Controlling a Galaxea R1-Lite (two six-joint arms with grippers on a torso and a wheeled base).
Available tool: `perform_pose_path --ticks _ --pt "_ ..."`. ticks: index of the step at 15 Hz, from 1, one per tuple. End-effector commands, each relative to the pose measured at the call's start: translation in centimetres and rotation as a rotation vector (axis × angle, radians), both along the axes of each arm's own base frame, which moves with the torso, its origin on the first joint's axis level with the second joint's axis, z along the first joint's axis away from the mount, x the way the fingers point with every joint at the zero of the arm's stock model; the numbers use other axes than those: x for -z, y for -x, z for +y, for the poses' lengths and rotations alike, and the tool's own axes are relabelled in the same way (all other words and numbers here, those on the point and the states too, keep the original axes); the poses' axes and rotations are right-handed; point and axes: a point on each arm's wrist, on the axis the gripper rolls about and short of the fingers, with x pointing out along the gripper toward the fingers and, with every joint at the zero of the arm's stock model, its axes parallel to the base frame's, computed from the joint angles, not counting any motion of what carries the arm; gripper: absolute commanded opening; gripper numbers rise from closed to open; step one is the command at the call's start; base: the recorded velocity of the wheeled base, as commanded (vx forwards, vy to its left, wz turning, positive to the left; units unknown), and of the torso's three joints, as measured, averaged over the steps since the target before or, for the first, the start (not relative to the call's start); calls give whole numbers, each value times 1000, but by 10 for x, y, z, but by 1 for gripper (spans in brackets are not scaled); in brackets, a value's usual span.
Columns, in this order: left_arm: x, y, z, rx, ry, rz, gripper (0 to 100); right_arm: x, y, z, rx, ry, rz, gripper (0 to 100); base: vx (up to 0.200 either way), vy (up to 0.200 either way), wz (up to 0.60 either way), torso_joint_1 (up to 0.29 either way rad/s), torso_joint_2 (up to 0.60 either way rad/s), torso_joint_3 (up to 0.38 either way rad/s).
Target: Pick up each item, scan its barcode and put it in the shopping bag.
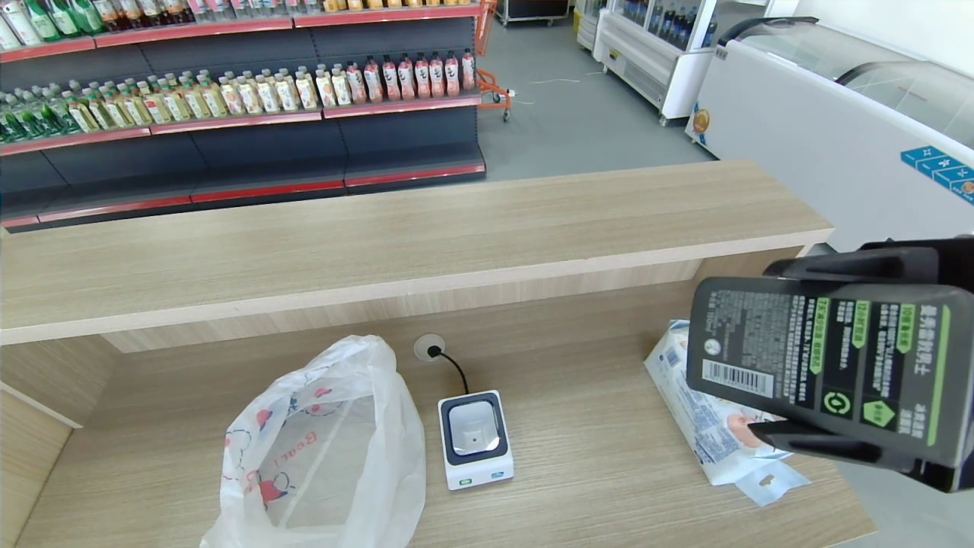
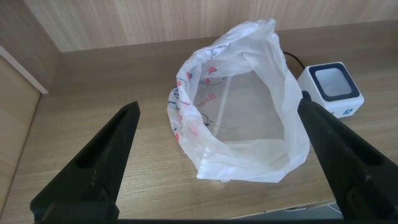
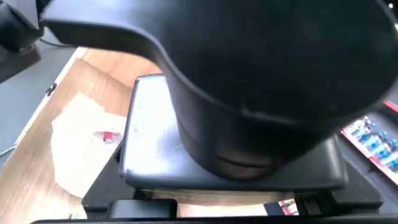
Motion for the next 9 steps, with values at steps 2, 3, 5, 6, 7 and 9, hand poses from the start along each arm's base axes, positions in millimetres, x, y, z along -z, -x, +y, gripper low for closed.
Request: perform_pose_path --ticks 2,3,5,6,7,9 --pt "0 0 0 1 0 0 100 -3 -9 30 -108 -1 -3 0 0 0 0 0 0 0" --pt "0 0 0 -1 0 0 100 -4 -11 38 -130 -4 -8 0 0 0 0 0 0 0" --pt "0 0 0 -1 0 0 100 -1 -11 53 -174 -7 -26 0 0 0 0 0 0 0" --pt "0 0 0 1 0 0 100 0 -9 59 -176 -18 -43 0 0 0 0 0 0 0" --pt "0 0 0 1 0 0 100 0 -5 64 -180 -30 -64 0 0 0 0 0 0 0" --pt "0 0 0 -1 0 0 100 3 2 73 -193 -45 -89 0 0 0 0 0 0 0"
